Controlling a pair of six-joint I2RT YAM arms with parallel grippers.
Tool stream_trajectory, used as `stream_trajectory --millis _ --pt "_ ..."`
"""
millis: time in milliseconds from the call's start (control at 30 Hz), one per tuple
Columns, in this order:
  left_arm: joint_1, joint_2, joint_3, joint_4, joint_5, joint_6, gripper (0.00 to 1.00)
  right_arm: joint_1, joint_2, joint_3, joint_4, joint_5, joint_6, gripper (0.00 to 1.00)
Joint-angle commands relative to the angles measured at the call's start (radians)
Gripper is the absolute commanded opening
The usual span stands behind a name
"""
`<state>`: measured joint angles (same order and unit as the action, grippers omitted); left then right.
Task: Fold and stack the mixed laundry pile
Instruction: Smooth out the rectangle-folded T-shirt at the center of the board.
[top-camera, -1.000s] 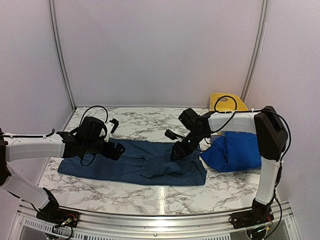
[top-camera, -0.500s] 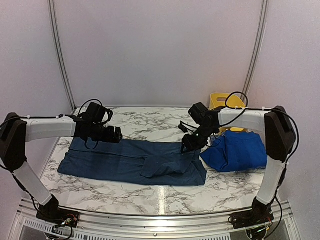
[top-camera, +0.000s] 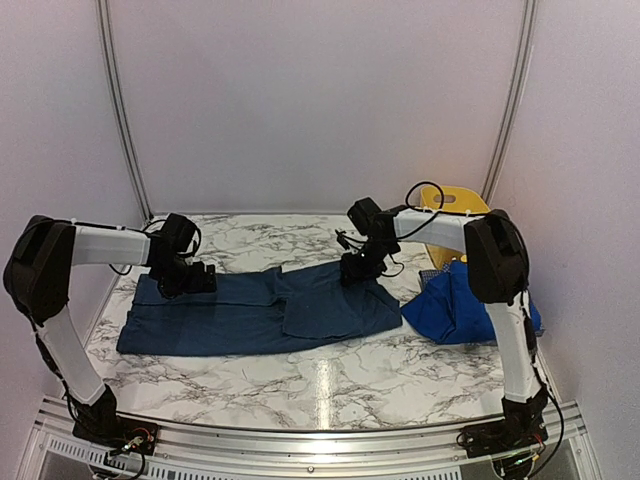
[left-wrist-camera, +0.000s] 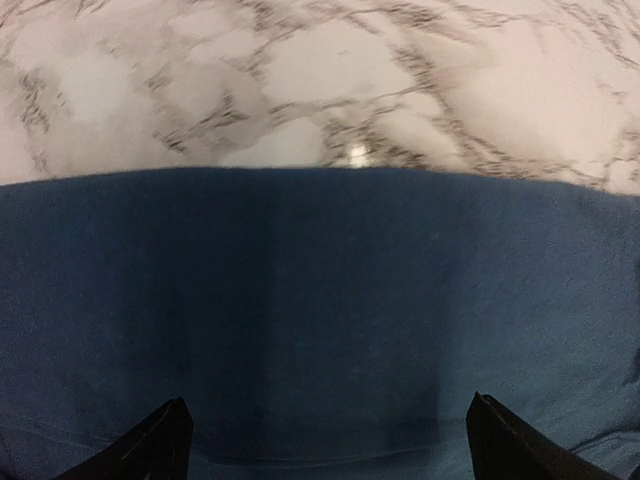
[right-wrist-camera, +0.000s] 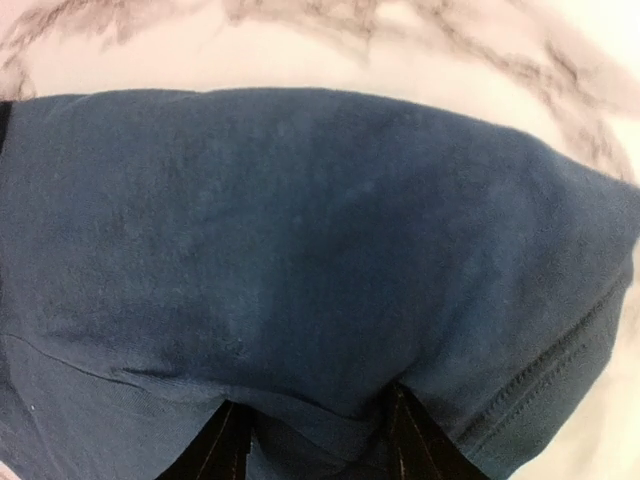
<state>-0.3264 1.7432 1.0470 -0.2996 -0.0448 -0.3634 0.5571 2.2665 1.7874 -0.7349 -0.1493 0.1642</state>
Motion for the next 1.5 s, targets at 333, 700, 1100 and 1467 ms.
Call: stream_trajectory --millis 333,700,1100,1467 --pt "-0.016 -0.138 0.014 -0.068 0.080 0.180 0.99 -0.032 -0.210 0.004 0.029 -0.145 -0.055 0.46" --pt "-0.129 -0.167 -0.029 0.095 0.114 0.180 0.99 -0.013 -0.529 -0.640 0.221 -0.406 0.206 0.41" --pt "-0.137 -0.200 -0.060 0.100 0.088 0.172 0.99 -0.013 -0.434 -0.737 0.487 -0.513 0.403 0.42" --pt "-0.137 -0.213 -0.066 0.100 0.076 0.184 0.99 -0.014 -0.386 -0.723 0.492 -0.462 0.418 0.32"
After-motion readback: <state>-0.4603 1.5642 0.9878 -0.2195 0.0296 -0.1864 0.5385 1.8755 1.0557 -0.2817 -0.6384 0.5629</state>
